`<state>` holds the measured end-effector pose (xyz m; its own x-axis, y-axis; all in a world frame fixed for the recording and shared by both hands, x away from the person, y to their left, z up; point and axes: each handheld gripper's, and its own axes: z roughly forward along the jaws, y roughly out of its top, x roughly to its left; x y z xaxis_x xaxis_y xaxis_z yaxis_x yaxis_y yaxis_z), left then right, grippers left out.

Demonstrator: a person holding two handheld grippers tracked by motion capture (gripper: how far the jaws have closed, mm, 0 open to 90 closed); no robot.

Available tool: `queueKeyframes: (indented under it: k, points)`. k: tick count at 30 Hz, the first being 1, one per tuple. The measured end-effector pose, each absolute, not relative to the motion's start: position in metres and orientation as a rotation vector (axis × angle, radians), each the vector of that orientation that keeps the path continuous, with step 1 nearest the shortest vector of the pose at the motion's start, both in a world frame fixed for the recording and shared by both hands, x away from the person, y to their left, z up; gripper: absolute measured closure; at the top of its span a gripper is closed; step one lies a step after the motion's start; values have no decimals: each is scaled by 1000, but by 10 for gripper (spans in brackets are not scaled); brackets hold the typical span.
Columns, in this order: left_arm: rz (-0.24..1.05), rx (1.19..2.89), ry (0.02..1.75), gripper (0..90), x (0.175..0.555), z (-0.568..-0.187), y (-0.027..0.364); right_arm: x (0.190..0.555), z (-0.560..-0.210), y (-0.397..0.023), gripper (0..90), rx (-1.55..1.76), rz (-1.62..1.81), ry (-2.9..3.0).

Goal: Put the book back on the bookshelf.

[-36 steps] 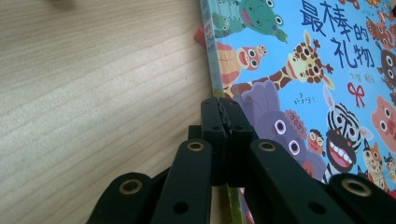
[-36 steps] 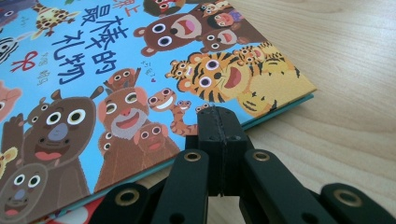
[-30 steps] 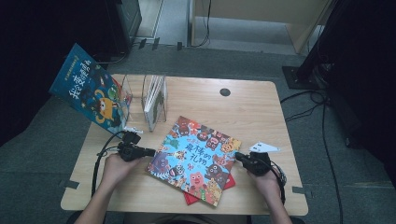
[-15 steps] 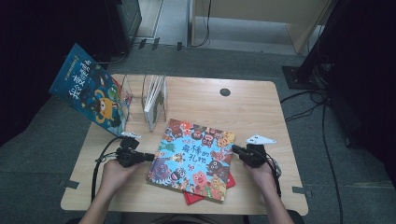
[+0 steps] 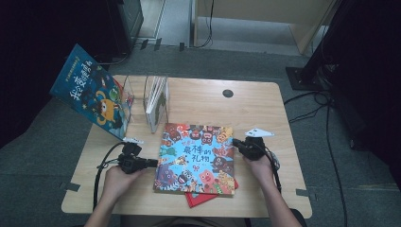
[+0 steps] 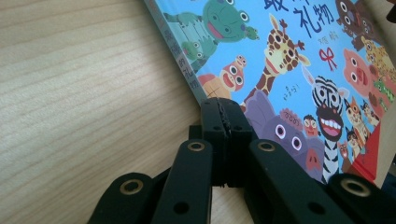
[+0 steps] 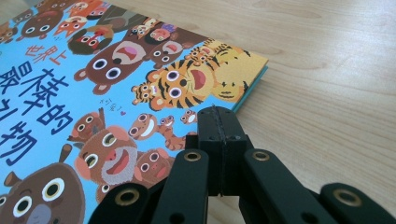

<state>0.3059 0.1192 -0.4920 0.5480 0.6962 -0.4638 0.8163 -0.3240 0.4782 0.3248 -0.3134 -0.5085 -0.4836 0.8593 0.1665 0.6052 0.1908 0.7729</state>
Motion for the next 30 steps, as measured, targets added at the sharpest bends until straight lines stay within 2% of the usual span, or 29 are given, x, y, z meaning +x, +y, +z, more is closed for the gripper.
queueKeyframes:
  k: [11,16,30]
  points:
    - [-286,2080,1193,900,292,-495,112,333,-507,-308,890,1362,1223,2184]
    - [-289,2096,1169,900,286,-495,106,330,-507,-293,885,1243,1179,2211]
    - [-312,2107,1124,895,275,-495,93,331,-507,-298,875,1274,1197,2202]
